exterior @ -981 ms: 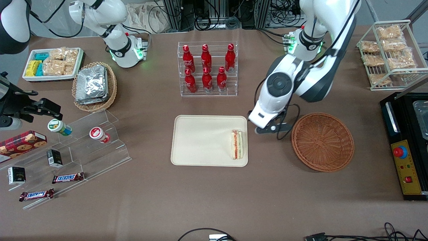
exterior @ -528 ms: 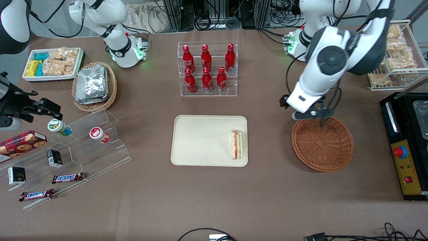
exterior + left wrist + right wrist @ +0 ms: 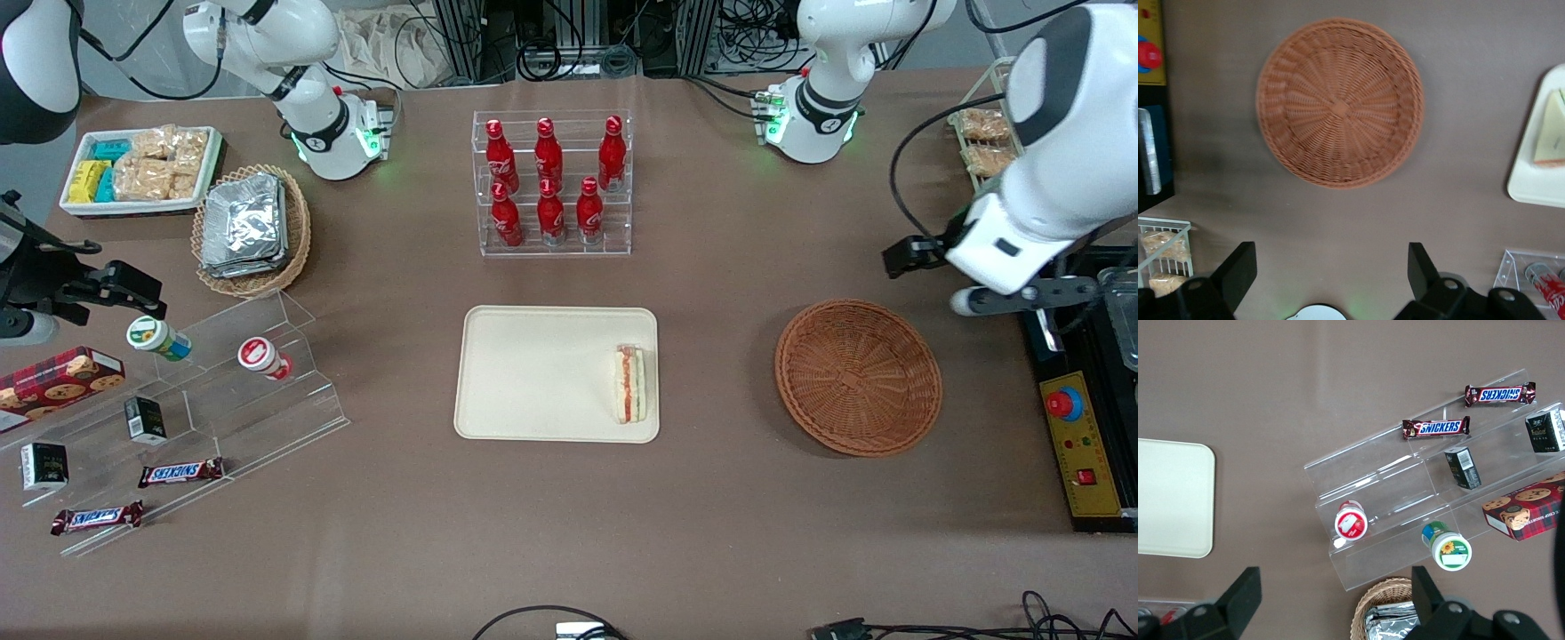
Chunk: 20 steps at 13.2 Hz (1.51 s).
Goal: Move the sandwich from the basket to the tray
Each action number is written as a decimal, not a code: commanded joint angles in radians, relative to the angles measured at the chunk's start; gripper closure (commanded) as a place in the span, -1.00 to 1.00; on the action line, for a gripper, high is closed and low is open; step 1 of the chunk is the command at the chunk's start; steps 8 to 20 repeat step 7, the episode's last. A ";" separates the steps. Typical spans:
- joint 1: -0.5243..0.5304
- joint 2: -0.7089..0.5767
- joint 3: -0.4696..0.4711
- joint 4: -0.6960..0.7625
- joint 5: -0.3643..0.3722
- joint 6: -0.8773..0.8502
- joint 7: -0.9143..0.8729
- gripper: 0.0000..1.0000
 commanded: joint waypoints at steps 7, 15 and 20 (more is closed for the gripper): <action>0.060 0.010 -0.015 0.046 0.012 -0.008 0.190 -1.00; 0.060 0.010 -0.015 0.046 0.012 -0.008 0.190 -1.00; 0.060 0.010 -0.015 0.046 0.012 -0.008 0.190 -1.00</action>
